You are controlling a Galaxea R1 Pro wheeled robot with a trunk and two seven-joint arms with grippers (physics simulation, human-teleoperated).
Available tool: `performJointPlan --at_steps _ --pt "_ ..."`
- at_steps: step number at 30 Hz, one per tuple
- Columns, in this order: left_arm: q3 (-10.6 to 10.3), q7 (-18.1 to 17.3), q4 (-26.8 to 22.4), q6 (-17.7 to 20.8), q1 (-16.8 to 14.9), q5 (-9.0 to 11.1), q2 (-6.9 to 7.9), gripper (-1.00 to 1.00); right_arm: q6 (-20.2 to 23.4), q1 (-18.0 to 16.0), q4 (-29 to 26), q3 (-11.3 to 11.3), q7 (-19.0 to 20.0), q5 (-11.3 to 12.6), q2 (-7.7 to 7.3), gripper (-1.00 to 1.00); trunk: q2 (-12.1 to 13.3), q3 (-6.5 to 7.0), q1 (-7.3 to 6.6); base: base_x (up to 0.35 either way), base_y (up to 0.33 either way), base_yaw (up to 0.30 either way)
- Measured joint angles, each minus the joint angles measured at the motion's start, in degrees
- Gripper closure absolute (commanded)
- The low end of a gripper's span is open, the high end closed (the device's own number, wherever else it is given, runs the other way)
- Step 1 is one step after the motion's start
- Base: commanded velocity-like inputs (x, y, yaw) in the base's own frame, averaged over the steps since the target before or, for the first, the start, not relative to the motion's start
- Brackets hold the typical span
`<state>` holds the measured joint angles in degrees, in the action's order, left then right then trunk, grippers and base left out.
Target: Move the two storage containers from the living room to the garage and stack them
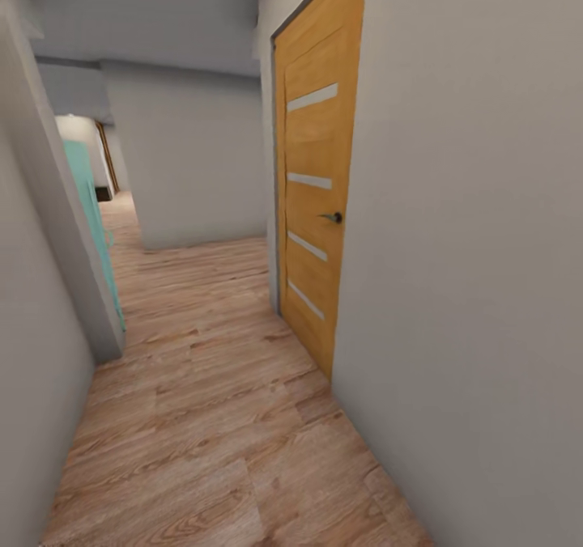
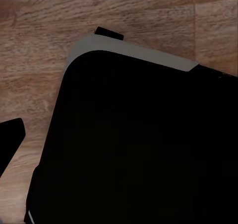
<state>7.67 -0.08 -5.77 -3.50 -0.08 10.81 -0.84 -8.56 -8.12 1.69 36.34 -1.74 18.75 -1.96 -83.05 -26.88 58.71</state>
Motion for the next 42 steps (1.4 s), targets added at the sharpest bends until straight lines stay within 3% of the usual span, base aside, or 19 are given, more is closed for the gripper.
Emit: performJointPlan --at_steps 35,42 --pt "0.0 0.0 0.1 0.0 0.0 0.0 0.0 -1.0 0.0 0.0 0.0 0.0 0.0 0.1 0.08 -1.0 0.0 0.0 0.0 0.192 0.0 0.269" --pt "0.0 0.0 0.2 0.0 0.0 0.0 -0.01 -1.0 0.0 0.0 0.0 -0.1 0.0 0.3 0.09 -1.0 0.0 0.0 -0.01 0.272 0.0 0.091"
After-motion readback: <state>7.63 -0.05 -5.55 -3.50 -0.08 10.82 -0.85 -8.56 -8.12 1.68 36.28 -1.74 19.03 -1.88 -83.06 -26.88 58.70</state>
